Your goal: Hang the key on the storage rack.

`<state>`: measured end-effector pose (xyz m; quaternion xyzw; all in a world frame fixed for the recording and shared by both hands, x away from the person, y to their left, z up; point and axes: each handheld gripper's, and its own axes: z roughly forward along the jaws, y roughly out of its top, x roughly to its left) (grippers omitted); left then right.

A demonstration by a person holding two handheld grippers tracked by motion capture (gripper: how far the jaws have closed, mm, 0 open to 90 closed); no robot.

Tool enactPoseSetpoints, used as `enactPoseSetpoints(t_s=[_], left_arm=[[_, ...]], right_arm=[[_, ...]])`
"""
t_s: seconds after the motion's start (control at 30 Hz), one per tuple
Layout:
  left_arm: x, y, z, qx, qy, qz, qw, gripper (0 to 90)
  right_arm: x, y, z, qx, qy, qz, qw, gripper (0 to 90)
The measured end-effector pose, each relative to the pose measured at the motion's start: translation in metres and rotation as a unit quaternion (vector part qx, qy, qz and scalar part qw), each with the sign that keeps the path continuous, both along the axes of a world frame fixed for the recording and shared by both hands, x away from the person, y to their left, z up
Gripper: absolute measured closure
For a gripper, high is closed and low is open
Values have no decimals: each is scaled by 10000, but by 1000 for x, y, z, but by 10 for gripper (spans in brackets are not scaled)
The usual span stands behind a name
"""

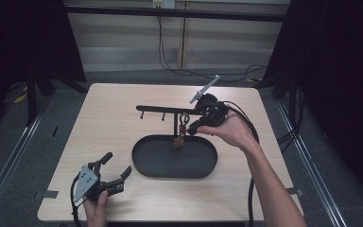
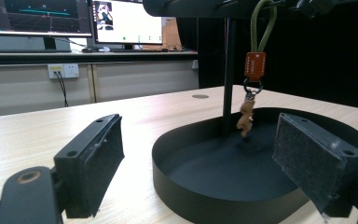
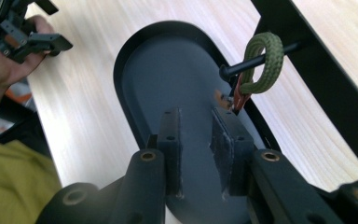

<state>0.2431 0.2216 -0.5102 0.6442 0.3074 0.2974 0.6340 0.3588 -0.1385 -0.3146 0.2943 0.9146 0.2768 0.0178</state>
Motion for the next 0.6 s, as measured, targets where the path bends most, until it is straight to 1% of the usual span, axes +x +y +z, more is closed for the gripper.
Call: enactPoseSetpoints(t_s=[0.07, 0.13, 0.17, 0.23, 0.3, 0.33, 0.37, 0.4, 0.43, 0.47, 0.5, 0.6], left_arm=[[0, 0, 0, 7, -1, 1, 10000, 156], [0, 0, 0, 10, 0, 1, 10000, 156], [0, 0, 0, 9, -1, 1, 10000, 156], [0, 0, 0, 7, 2, -7, 10000, 156], [0, 0, 0, 7, -1, 1, 10000, 156], [0, 0, 0, 3, -2, 0, 10000, 156], [0, 0, 0, -3, 1, -6, 10000, 156], [0, 0, 0, -5, 0, 1, 10000, 156], [0, 0, 0, -4, 0, 1, 10000, 156], [0, 0, 0, -4, -1, 0, 10000, 156], [0, 0, 0, -6, 1, -6, 10000, 156], [0, 0, 0, -4, 0, 2, 10000, 157]], right_arm=[[-4, -2, -3, 123, -61, -24, 9999, 741], [-7, -5, -9, 233, -165, -147, 9995, 740], [-9, -6, -11, 293, -190, -147, 9993, 739], [-15, -8, -14, 472, -312, -233, 9981, 728], [-21, -9, -19, 710, -421, -209, 9964, 715], [-23, -10, -21, 741, -495, -262, 9957, 704], [-25, -11, -24, 824, -503, -240, 9950, 699], [-27, -13, -27, 1000, -430, -222, 9938, 691], [-29, -14, -30, 1061, -467, -265, 9929, 676], [-31, -14, -33, 1045, -505, -308, 9928, 657], [-34, -15, -35, 1069, -487, -298, 9926, 646], [-41, -20, -42, 1359, -622, -365, 9881, 603]])
